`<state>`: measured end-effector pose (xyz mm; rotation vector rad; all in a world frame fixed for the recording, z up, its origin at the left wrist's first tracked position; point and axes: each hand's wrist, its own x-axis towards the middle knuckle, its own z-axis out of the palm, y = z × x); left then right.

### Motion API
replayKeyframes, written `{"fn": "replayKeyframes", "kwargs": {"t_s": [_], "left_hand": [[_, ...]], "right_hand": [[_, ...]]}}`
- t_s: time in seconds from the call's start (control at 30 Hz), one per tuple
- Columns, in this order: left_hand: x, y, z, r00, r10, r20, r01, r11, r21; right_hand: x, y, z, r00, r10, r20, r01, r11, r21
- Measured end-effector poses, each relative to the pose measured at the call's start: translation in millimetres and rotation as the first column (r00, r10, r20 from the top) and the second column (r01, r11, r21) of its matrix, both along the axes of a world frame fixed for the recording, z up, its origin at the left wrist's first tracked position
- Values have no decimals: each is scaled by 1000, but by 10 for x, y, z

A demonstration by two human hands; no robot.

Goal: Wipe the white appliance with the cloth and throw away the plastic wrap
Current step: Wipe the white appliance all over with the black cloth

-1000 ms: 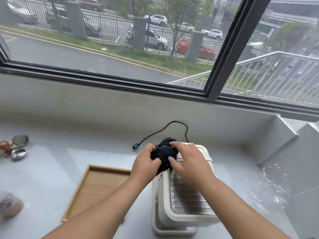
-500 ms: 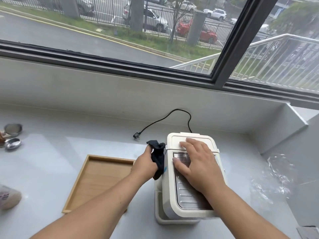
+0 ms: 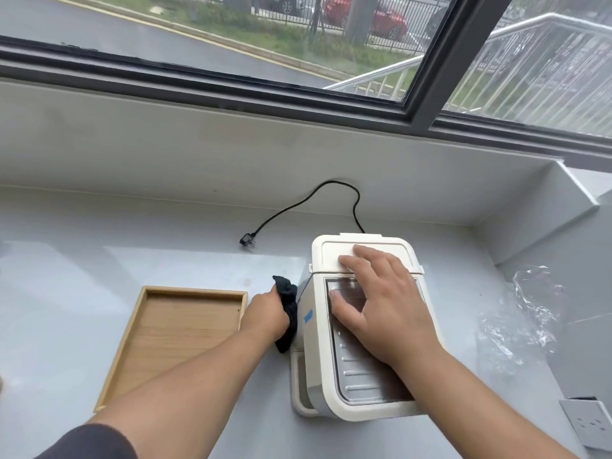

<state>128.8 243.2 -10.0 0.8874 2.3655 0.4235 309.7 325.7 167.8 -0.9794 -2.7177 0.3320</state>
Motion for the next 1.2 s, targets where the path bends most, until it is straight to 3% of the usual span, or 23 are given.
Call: {"fn": "replayKeyframes", "kwargs": {"t_s": [0.1,0.17,0.37,0.57,0.97,1.2], "left_hand": [[30,58,-81,962,-121,-246,97,989,-107],[58,75,-117,942,-158,-295,123,983,-134],[150,-10,-181,991,-76,-112,72,997,-39],[413,-320,-223,998,-19,-57,21,999,26],[1020,-947,-102,998,-60,28,62,993,-96],[1706,-1042,98,965,178,194,-169,984,-62]], "right_hand": [[2,14,-17,1000,-3,-4,3,1000,5],[-1,18,-23,1000,-3,-8,3,1000,9],[9,22,-29,1000,-9,17,9,999,31],[13,20,-31,1000,-8,8,8,1000,30],[25,-12,-4,1000,9,-3,-9,1000,23],[115,-79,52,990,37,-137,-26,996,81]]}}
